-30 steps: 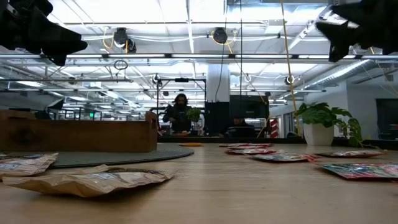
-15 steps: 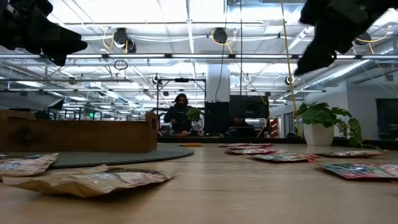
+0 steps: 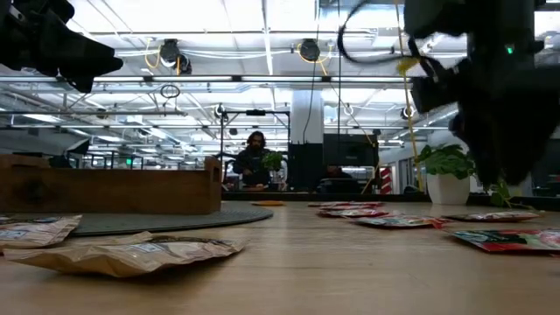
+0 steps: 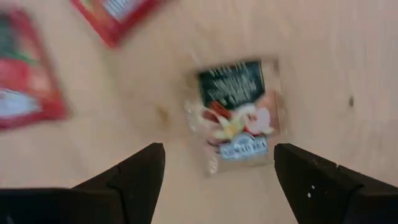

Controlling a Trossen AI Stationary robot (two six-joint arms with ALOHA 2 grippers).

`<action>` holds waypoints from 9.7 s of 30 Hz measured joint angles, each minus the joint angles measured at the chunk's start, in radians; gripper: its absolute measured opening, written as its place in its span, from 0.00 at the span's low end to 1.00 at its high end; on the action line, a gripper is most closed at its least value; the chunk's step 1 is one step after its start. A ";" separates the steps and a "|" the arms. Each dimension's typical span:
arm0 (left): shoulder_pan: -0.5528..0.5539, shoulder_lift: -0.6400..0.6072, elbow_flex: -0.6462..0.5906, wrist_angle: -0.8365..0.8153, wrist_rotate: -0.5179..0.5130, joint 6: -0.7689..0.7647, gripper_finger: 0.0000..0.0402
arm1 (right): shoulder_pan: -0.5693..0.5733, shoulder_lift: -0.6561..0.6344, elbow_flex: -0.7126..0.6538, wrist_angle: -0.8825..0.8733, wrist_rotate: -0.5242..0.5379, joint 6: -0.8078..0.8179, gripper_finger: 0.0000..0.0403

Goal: Pick & Place Tea
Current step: Put the brown tea bag into the left section of the wooden organizer

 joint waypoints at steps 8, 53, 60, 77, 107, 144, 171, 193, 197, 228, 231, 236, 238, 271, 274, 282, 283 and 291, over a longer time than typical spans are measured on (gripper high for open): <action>0.000 0.000 0.000 0.000 0.000 0.000 0.33 | 0.010 0.035 -0.070 0.133 -0.051 0.064 0.69; 0.000 0.000 0.000 0.000 0.000 0.000 0.33 | 0.020 0.025 -0.241 0.469 0.064 0.004 0.00; 0.000 0.000 0.000 0.001 0.000 0.000 0.33 | 0.020 -0.017 -0.116 0.440 0.257 -0.174 0.00; 0.000 0.000 0.000 0.002 0.000 0.000 0.33 | -0.130 -0.104 -0.046 0.265 0.518 -0.356 0.14; 0.000 0.000 0.000 0.000 0.000 0.000 0.33 | -0.664 0.241 0.092 0.117 -0.162 0.268 0.71; 0.000 0.000 0.000 0.000 0.000 0.000 0.33 | -0.445 0.156 0.085 -0.173 0.136 0.365 0.71; 0.000 0.000 0.000 0.000 0.000 0.000 0.33 | -0.477 0.141 -0.045 -0.082 0.051 0.383 0.71; 0.000 0.000 0.000 0.000 0.000 0.000 0.33 | -0.490 0.141 -0.063 -0.125 0.078 0.212 0.69; 0.000 0.000 0.000 0.000 0.000 0.000 0.33 | -0.514 0.140 -0.125 -0.094 0.055 0.172 0.68; 0.000 0.000 0.000 0.000 0.000 0.000 0.33 | -0.633 0.143 -0.192 0.008 -0.151 0.098 0.07; 0.000 0.000 0.000 0.000 0.000 0.000 0.33 | -0.633 0.143 -0.192 0.009 -0.151 0.079 0.01; 0.000 0.000 0.000 0.000 0.000 0.000 0.33 | -0.630 0.143 -0.191 0.014 -0.154 0.049 0.00; 0.000 0.000 0.000 0.000 0.000 0.000 0.33 | -0.621 0.137 -0.185 0.016 -0.150 0.039 0.00; 0.000 0.000 0.000 0.001 0.000 0.000 0.33 | -0.184 -0.105 -0.086 0.615 0.658 -0.140 0.00; 0.000 0.000 0.000 0.001 0.000 0.000 0.33 | -0.170 -0.057 -0.086 0.736 0.710 -0.228 0.00; 0.000 0.000 0.000 0.065 -0.001 -0.007 0.33 | -0.157 0.085 -0.086 1.102 0.867 -0.488 0.00; 0.000 0.000 0.000 0.084 -0.001 -0.005 0.33 | -0.158 0.100 -0.086 1.153 0.890 -0.525 0.00; 0.001 0.000 0.000 0.185 -0.055 0.024 0.33 | -0.160 0.202 -0.086 1.554 0.973 -0.804 0.00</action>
